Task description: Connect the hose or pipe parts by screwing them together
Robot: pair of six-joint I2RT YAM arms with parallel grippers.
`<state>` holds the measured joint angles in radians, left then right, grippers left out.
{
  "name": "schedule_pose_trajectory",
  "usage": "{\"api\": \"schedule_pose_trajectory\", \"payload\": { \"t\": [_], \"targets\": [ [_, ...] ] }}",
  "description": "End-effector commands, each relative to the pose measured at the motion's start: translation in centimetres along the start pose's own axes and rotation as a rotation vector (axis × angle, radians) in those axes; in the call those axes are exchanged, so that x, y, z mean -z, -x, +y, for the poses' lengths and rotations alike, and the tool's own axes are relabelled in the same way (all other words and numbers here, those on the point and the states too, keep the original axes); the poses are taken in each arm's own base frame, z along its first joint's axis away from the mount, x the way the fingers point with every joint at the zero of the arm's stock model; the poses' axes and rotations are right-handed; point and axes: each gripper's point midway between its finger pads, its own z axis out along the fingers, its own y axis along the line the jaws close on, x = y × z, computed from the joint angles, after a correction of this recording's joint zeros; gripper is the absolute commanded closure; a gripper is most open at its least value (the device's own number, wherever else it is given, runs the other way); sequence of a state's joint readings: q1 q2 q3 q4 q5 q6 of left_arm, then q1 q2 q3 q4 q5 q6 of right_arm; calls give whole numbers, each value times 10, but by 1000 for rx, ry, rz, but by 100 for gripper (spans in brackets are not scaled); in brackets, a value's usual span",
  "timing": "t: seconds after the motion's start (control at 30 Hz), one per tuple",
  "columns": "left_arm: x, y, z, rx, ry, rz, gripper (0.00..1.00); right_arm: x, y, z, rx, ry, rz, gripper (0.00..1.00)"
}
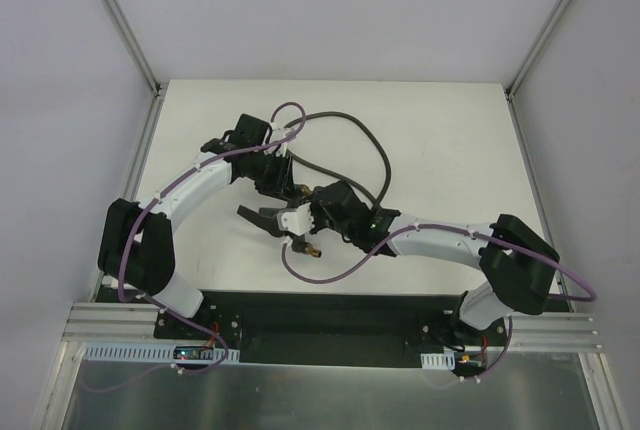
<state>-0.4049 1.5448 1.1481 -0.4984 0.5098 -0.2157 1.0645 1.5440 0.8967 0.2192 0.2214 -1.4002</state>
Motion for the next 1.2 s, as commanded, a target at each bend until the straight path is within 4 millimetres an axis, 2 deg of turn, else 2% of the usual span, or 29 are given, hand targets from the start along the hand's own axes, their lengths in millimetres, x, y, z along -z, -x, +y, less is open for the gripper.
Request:
{"api": "schedule_pose_trajectory", "payload": {
  "t": [0.0,0.07,0.1,0.17,0.2,0.23,0.27,0.3,0.33,0.4,0.43,0.5,0.63,0.7,0.73,0.87,0.93,1.0,1.17],
  "targets": [
    [18,20,-37,-28,-127,-62,100,-6,17,-11,-208,-7,-30,99],
    [17,22,-40,-26,-145,-86,100,-5,27,-10,-408,32,-100,99],
    [20,24,-43,-34,-155,-103,100,-6,21,-12,-486,49,-113,99],
    [19,25,-44,-30,-166,-130,100,-4,37,-8,-631,129,-227,99],
    [22,26,-44,-34,-162,-149,100,-3,31,-9,-781,149,-243,99],
    [23,26,-44,-33,-158,-159,100,0,45,-15,-871,180,-342,99],
    [22,25,-41,-26,-152,-163,100,0,45,-13,-953,201,-372,99],
    [23,28,-41,-39,-146,-186,100,1,40,-17,-1118,215,-384,99],
    [21,25,-39,-35,-144,-189,100,3,48,-26,-1160,223,-451,99],
    [23,30,-39,-50,-140,-224,100,0,47,-31,-1321,247,-463,99],
    [22,29,-37,-48,-135,-229,100,-3,49,-27,-1364,280,-464,99],
    [23,31,-35,-52,-121,-249,100,-5,48,-33,-1446,277,-477,99],
    [22,35,-17,-45,-17,-289,100,-5,48,-41,-1800,354,-549,99],
    [24,37,-12,-47,11,-306,100,0,49,-55,-1836,359,-645,99],
    [25,38,-11,-52,19,-310,100,0,49,-53,-1876,373,-644,99],
    [27,38,-16,-57,-1,-310,100,7,47,-53,-1815,347,-656,99],
    [29,36,-20,-64,-23,-306,81,12,47,-55,-1781,327,-670,99],
    [29,35,-23,-70,-40,-301,56,13,45,-52,-1767,318,-667,99],
    [20,27,-19,-61,-46,-262,40,19,49,-56,-1773,333,-707,99]
  ]
}}
